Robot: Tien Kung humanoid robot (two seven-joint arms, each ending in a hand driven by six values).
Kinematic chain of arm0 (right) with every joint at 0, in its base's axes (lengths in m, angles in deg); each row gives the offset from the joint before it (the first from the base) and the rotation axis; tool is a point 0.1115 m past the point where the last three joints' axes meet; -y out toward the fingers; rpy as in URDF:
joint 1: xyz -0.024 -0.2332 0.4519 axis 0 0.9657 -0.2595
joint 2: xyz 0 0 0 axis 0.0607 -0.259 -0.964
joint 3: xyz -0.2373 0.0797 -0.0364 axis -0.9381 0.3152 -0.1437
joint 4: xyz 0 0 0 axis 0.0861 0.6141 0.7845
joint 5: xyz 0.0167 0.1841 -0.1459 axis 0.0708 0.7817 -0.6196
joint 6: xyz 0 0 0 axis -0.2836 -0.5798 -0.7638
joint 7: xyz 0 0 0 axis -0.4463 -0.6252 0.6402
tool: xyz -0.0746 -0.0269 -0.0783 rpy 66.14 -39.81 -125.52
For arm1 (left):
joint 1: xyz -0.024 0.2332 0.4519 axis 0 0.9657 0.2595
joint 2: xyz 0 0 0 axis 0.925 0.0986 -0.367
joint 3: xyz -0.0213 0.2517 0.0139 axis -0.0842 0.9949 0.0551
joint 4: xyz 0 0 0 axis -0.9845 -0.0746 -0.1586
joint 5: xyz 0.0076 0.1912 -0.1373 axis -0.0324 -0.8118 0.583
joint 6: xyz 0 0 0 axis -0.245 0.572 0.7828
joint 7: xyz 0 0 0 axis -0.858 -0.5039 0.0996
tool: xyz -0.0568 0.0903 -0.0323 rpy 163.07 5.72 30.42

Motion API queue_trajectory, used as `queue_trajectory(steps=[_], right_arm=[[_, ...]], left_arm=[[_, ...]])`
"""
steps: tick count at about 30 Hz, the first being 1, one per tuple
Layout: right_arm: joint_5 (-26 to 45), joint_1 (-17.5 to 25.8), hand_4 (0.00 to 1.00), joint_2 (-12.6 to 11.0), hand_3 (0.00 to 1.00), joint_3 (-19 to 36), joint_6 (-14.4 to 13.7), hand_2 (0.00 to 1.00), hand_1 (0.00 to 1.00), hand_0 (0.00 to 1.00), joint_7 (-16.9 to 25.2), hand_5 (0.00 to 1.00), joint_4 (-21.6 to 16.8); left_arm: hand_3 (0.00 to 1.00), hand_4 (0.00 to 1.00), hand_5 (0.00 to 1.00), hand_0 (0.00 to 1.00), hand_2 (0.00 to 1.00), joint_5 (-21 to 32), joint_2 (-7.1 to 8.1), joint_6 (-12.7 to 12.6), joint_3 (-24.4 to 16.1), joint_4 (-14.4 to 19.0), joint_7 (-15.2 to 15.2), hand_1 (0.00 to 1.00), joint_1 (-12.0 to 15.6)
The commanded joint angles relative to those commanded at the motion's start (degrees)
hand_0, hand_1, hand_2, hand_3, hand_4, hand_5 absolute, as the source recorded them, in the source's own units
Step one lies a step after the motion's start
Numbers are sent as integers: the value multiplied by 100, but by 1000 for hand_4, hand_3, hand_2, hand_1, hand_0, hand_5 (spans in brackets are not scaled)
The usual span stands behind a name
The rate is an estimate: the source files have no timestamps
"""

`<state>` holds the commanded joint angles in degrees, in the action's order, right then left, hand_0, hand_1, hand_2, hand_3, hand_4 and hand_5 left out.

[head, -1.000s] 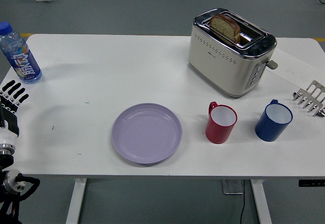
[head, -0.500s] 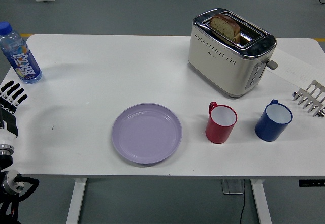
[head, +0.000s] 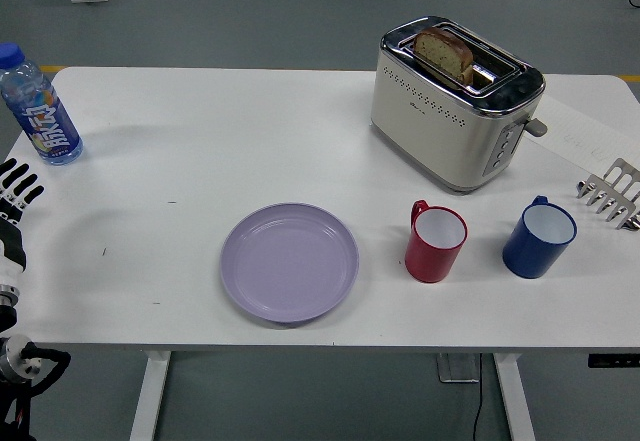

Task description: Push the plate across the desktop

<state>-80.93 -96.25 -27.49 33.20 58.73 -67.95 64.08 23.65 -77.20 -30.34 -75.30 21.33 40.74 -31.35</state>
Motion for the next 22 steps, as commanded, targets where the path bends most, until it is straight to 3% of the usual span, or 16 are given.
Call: queue_trajectory(steps=[22], right_arm=[[-26,-57,240,-15,628,20,1,690,621,656,-7,134,0]], left_arm=[[630,613,974,633,679,-63,0,17,-10,24,-9,682,-62]])
